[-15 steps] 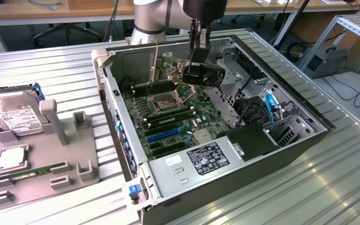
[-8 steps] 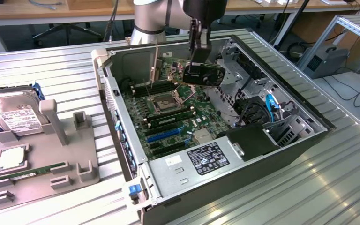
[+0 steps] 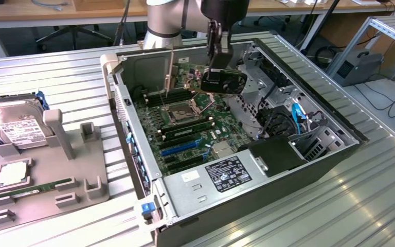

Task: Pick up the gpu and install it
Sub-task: 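Insert the gpu into the slot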

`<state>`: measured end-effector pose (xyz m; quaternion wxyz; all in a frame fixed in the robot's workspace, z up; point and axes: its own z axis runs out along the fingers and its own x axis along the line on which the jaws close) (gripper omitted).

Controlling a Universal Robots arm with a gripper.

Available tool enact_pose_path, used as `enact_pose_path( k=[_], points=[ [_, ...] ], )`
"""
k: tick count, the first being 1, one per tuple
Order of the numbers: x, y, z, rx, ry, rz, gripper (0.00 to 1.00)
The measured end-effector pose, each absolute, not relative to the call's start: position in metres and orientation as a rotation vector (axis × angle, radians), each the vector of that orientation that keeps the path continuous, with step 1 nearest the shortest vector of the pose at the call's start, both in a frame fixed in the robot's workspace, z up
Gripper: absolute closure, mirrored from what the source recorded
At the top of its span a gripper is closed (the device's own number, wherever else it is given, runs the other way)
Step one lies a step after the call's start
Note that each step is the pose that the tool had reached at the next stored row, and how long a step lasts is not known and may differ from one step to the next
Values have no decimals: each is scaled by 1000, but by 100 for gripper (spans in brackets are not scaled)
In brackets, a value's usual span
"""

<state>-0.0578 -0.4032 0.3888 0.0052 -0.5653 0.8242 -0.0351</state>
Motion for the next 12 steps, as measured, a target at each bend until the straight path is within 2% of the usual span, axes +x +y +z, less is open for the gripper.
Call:
enact_pose_path(
  k=[12],
  points=[
    [-58, -403, 389, -1826, 2539, -109, 73]
  ],
)
